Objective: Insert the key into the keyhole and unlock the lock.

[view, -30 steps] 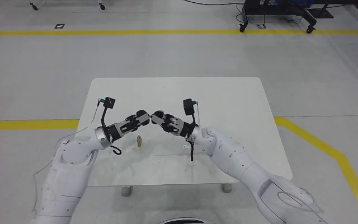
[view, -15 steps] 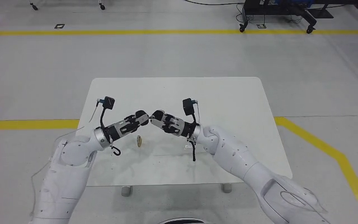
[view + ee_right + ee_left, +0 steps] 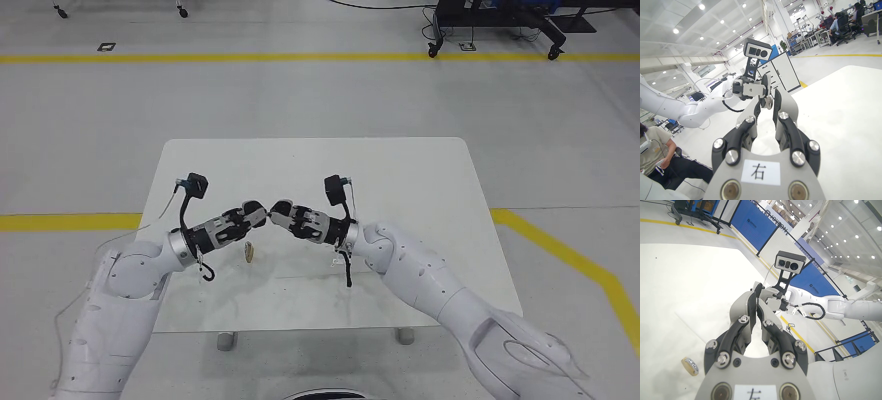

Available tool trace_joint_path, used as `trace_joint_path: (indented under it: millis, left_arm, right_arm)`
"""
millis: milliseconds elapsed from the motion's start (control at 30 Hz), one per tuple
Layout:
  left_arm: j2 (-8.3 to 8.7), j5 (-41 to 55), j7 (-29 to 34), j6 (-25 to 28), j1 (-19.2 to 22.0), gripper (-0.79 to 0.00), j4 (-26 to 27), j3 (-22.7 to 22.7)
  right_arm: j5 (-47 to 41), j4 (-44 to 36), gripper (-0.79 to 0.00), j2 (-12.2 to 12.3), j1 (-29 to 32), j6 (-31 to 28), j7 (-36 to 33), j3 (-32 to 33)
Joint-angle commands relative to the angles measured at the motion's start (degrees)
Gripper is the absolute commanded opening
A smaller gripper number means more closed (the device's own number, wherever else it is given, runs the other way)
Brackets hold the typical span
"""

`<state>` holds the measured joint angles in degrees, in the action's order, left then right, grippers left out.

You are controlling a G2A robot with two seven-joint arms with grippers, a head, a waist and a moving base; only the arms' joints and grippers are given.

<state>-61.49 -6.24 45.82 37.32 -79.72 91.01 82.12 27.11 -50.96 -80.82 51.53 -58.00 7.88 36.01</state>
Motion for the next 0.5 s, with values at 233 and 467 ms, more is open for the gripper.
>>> trace_joint_path:
  millis: [233,467]
  left_arm:
    - [0.39,-1.2,-0.9,-0.2,0.1,0.0,0.1,-0.2]
    - [0.77,-6.4,-5.2,-1.5,0.0,0.0,0.7,1.7]
  right_arm:
    - [-0.5,-0.5,-0.785,0.5,0.0,0.0,-0.6,-0.4]
    - [1.6,-1.5,-0.785,3.1,1.0,0.0,4.6,4.2]
